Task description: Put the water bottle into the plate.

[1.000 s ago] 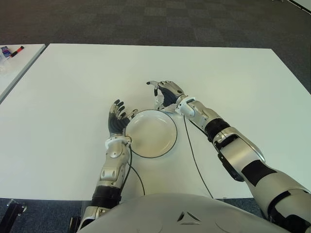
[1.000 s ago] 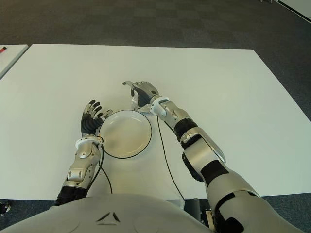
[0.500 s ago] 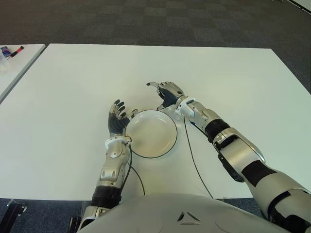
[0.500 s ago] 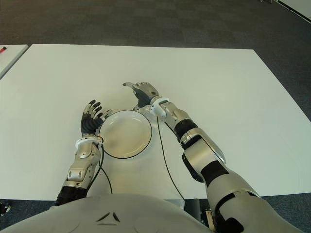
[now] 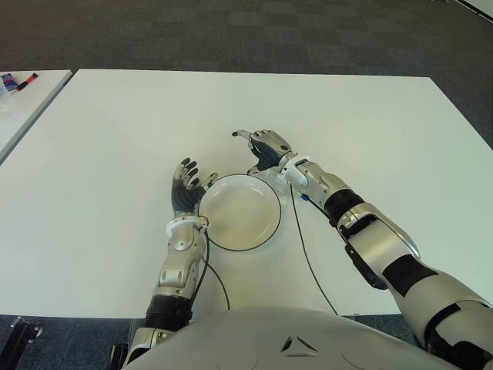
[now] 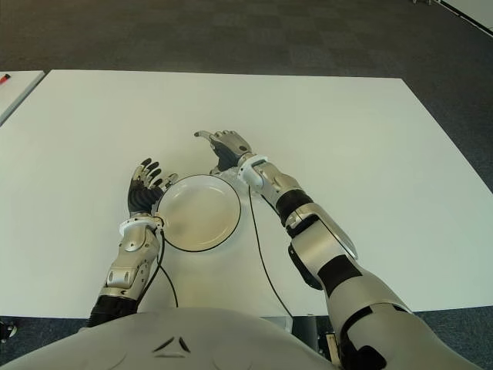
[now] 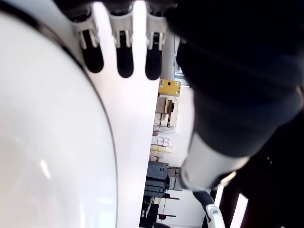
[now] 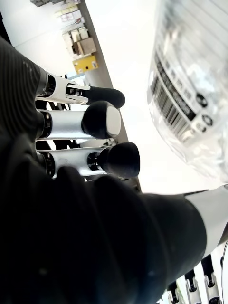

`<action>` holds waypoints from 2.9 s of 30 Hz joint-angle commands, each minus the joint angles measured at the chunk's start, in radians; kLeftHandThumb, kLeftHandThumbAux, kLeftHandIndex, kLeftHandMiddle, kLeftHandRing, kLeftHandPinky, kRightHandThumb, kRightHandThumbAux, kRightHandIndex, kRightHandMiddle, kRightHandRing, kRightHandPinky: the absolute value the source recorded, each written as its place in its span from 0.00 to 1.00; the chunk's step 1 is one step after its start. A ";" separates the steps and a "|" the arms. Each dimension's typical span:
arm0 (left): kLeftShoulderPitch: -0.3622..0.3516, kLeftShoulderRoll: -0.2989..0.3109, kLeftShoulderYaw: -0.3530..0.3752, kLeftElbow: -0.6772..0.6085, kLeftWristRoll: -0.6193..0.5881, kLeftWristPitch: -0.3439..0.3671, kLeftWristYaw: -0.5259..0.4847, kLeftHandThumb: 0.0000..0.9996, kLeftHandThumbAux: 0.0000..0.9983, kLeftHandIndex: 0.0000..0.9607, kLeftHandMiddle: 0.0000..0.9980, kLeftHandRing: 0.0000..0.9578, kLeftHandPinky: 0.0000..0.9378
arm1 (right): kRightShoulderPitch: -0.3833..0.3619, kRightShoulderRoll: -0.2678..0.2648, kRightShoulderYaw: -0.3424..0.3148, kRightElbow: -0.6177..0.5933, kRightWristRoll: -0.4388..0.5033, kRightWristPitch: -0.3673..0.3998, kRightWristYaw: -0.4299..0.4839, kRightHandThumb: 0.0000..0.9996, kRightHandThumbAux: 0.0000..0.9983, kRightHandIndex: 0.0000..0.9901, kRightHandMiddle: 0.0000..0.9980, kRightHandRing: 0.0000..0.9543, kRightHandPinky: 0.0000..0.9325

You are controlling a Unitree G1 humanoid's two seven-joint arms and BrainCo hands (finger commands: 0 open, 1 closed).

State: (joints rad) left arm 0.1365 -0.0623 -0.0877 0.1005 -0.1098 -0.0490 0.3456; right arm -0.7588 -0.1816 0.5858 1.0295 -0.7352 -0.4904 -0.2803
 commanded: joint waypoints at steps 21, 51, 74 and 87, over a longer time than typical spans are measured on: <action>0.012 -0.081 0.002 0.000 -0.007 0.017 -0.001 0.09 0.91 0.15 0.17 0.16 0.18 | 0.006 0.002 0.013 0.023 -0.026 -0.002 -0.052 0.63 0.97 0.12 0.81 0.92 0.95; 0.006 -0.070 0.008 0.003 -0.004 0.024 -0.006 0.06 0.90 0.15 0.17 0.15 0.18 | 0.029 0.015 -0.035 0.052 0.022 0.044 -0.090 0.58 1.00 0.00 0.00 0.70 0.71; 0.002 -0.065 0.011 0.012 -0.002 0.023 -0.017 0.05 0.90 0.14 0.16 0.15 0.18 | 0.063 -0.021 -0.016 0.070 -0.010 0.047 -0.226 0.58 1.00 0.00 0.00 0.43 0.49; 0.009 -0.065 0.011 0.002 0.001 0.029 -0.013 0.05 0.91 0.14 0.17 0.16 0.18 | 0.172 -0.080 -0.039 -0.098 -0.002 0.074 -0.227 0.16 1.00 0.00 0.00 0.01 0.03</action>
State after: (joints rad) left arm 0.1378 -0.0614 -0.0805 0.0989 -0.1107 -0.0397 0.3353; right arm -0.6292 -0.2444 0.5594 0.9797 -0.7426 -0.4367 -0.5228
